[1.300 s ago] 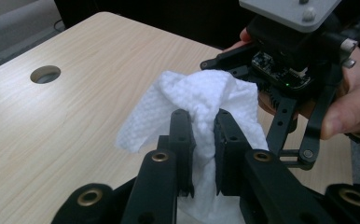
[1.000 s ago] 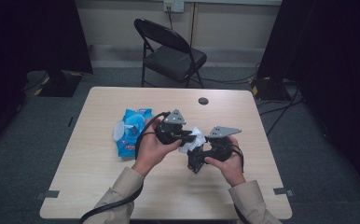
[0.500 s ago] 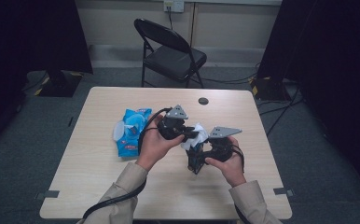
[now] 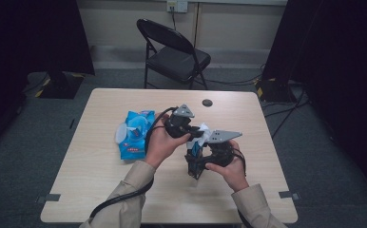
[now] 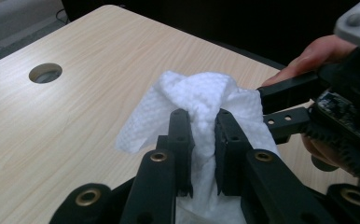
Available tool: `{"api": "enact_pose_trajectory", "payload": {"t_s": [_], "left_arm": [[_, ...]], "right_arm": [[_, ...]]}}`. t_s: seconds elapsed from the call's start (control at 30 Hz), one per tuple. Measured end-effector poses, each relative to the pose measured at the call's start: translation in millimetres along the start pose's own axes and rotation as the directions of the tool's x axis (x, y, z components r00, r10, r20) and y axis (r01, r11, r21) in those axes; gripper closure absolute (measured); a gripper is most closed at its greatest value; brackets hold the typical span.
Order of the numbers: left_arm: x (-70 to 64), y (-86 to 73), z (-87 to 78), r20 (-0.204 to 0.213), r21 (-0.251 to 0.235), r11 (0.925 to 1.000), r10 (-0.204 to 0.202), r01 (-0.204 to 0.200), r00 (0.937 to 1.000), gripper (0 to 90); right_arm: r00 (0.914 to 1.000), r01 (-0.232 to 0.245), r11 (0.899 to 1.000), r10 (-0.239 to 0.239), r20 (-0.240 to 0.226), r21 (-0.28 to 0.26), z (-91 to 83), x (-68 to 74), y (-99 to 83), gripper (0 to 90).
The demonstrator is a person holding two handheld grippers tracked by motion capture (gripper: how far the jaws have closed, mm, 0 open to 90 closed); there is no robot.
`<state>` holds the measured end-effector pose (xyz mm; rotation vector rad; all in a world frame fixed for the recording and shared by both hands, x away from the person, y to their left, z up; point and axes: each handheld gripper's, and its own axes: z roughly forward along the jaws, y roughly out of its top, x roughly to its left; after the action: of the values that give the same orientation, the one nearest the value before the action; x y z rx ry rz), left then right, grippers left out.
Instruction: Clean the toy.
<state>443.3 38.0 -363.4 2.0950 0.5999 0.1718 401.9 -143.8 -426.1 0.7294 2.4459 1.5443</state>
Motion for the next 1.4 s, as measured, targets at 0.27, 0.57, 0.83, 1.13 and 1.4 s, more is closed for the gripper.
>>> {"api": "enact_pose_trajectory", "payload": {"t_s": [0.27, 0.57, 0.83, 1.13, 1.4], "left_arm": [[3.5, -3.7, 7.2, -0.006, 0.006, 1.0, -0.007, 0.007, 1.0, 78.9], [6.4, -7.5, 12.8, -0.022, 0.003, 0.9998, -0.02, 0.021, 0.9996, 79.0], [10.6, -10.5, 17.2, -0.024, -0.002, 0.9995, -0.033, 0.033, 0.9992, 79.0], [17.7, -14.4, 15.2, -0.049, -0.002, 0.9991, -0.044, 0.043, 0.9979, 78.5], [25.0, -13.3, 1.0, -0.074, -0.023, 0.997, -0.076, 0.074, 0.9943, 79.6]], "right_arm": [[0.9999, 0.006, 1.0, -0.006, -0.01, 0.0, 1.2, 1.2, -0.1, 24.7], [0.9998, 0.007, 1.0, -0.007, -0.019, -0.001, 2.0, 2.0, -0.3, 24.7], [0.9997, 0.006, 1.0, -0.006, -0.022, 0.002, 2.0, 2.3, -1.1, 24.8], [0.9995, 0.0, 1.0, 0.0, -0.032, -0.002, 1.7, 1.9, -0.9, 24.8], [0.9995, -0.013, 1.0, 0.013, -0.028, -0.015, -1.7, -1.7, -2.2, 24.8]]}}
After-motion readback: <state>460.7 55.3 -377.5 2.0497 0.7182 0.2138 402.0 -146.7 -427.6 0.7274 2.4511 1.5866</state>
